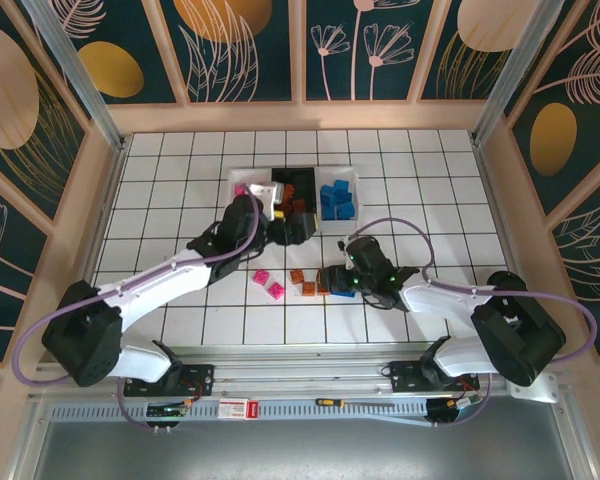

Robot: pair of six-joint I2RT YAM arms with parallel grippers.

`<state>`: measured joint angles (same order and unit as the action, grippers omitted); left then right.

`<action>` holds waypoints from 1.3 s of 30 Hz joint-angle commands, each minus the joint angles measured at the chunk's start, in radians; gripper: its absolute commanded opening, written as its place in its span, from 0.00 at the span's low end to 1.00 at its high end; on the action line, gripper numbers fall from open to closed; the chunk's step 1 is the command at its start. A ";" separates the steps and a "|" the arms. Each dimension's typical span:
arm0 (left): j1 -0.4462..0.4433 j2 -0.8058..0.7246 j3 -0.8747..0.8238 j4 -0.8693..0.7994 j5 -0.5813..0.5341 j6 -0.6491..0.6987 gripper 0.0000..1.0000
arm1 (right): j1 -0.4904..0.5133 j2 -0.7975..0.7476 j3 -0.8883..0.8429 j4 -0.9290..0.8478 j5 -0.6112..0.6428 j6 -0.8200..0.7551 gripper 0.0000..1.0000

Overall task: Sort the legos into containers by color
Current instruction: Pick up the lego from the bottom-center of the table.

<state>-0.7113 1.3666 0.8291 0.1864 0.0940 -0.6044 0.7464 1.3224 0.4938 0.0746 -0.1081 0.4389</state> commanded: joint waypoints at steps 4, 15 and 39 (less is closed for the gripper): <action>0.006 -0.129 -0.119 0.034 -0.031 -0.042 0.99 | 0.076 -0.040 -0.044 -0.069 0.039 0.057 0.61; 0.006 -0.162 -0.151 0.020 -0.043 -0.055 0.99 | 0.220 0.003 0.023 -0.262 0.229 0.085 0.54; 0.006 -0.333 -0.332 -0.050 -0.153 -0.098 0.99 | -0.030 -0.056 0.413 -0.189 0.221 -0.126 0.11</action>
<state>-0.7113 1.0733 0.5282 0.1471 -0.0357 -0.6689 0.7723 1.2037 0.8303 -0.2070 0.1387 0.3862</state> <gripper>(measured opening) 0.988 0.240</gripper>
